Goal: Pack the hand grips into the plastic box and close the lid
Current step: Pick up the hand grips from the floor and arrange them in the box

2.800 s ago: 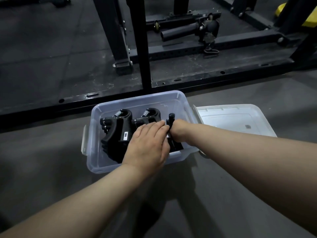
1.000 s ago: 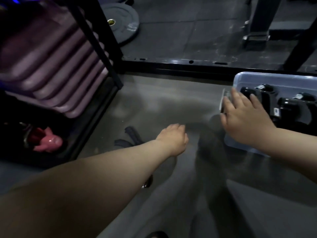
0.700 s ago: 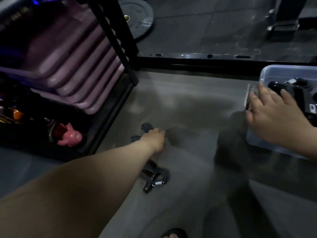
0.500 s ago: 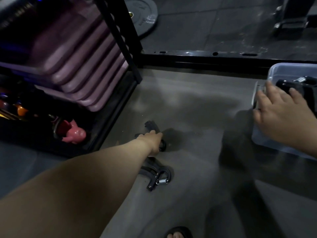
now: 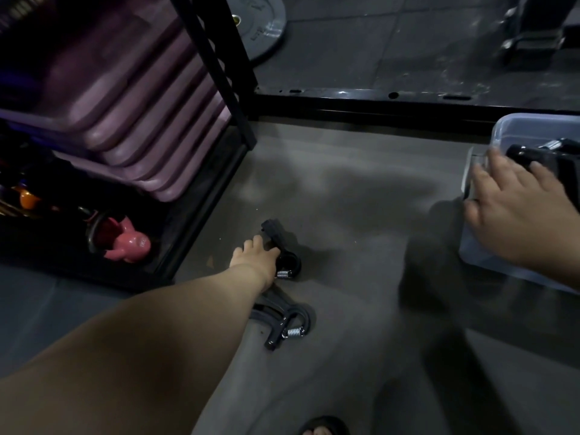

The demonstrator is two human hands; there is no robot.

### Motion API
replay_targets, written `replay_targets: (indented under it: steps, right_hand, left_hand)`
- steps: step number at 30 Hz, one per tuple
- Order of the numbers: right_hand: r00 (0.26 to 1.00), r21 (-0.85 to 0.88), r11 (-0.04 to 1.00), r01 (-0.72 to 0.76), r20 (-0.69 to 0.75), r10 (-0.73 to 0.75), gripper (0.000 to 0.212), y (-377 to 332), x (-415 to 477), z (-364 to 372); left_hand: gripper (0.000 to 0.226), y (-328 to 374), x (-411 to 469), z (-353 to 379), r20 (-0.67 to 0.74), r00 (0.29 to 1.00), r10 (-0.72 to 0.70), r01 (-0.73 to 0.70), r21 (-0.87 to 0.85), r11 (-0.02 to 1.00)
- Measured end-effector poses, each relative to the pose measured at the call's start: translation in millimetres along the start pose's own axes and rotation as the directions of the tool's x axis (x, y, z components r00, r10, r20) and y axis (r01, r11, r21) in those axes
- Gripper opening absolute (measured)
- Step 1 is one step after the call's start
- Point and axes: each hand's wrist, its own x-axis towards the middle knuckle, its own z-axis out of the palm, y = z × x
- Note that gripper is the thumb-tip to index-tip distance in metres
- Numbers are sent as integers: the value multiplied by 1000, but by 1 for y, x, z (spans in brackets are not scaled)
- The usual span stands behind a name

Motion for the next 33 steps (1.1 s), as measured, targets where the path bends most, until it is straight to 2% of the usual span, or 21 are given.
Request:
replay_targets:
  steps: [4, 10, 12, 15, 17, 26, 30, 33]
  right_hand:
    - [1000, 6, 1000, -3, -12, 3, 64, 0, 0, 0]
    - [1000, -19, 1000, 8, -5, -8, 63, 1, 0, 1]
    - [1000, -23, 1000, 3, 3, -3, 64, 2, 0, -1]
    - [1000, -22, 1000, 6, 3, -6, 64, -1, 0, -2]
    - [1000, -18, 1000, -8, 13, 9, 65, 0, -1, -2]
    - [997, 1, 1000, -30, 64, 30, 68, 1, 0, -2]
    - [996, 0, 999, -37, 83, 37, 69, 2, 1, -4]
    - [995, 11, 999, -45, 90, 43, 69, 2, 0, -4]
  left_hand:
    - [59, 6, -1, -4, -4, 999, 41, -40, 47, 998]
    - [37, 15, 1, -5, -112, 989, 99, -100, -6, 995]
    - [37, 17, 4, -9, -80, 991, 108, -108, 5, 994]
    - [52, 17, 2, -6, 20, 998, 60, -60, 19, 998]
    - [61, 23, 1, -2, 25, 998, 63, -63, 9, 998]
    - [50, 34, 3, -1, 38, 999, 30, -29, -10, 1000]
    - [46, 34, 1, -3, -21, 996, 88, -87, 23, 996]
    - [41, 48, 2, -14, -128, 989, 70, -81, -83, 993]
